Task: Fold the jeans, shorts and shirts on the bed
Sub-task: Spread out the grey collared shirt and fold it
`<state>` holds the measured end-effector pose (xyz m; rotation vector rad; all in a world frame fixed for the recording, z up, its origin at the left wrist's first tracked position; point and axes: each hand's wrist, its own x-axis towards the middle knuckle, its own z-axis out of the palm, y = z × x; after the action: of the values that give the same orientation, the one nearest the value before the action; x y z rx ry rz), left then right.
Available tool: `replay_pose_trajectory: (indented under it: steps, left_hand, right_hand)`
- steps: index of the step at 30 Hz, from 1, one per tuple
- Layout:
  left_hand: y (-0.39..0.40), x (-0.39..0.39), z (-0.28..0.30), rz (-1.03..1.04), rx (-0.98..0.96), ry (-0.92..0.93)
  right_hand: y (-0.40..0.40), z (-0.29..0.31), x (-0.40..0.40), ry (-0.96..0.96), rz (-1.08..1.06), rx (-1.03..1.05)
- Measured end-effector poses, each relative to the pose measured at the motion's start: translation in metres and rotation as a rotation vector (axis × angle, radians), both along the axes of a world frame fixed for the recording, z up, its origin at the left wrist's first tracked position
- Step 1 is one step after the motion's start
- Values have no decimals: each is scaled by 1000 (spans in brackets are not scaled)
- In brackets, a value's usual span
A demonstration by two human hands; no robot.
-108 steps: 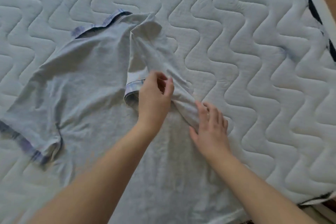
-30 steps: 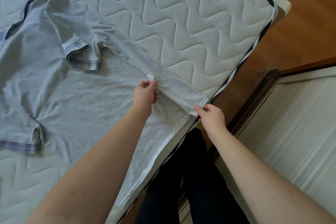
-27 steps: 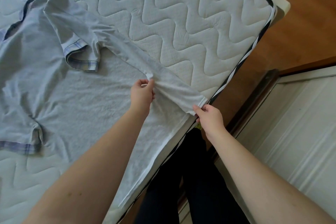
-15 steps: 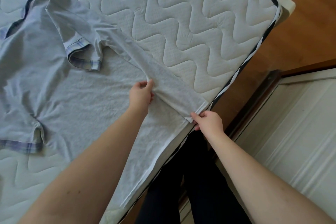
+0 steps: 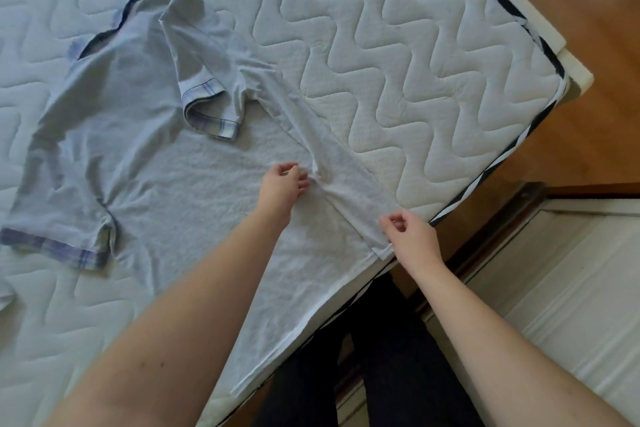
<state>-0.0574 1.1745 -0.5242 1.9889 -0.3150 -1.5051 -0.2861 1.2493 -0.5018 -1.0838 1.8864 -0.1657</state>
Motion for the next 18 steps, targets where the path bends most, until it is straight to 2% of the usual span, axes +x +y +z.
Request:
replay_pose_trajectory:
  steps: [5, 8, 12, 15, 18]
  left_hand:
    - [-33, 9, -10, 27, -34, -45]
    - [-53, 6, -13, 14, 22, -8]
    - [-63, 7, -11, -89, 81, -78]
    - [-65, 3, -7, -91, 102, -63]
    - [-67, 3, -8, -72, 111, -149]
  right_hand:
    - [-49, -26, 11, 52, 179, -195]
    - [-79, -37, 14, 92, 268, -134]
    - [-103, -38, 14, 120, 316, -6]
    - [-113, -34, 14, 160, 386, 71]
    - [-119, -32, 15, 194, 413, 114]
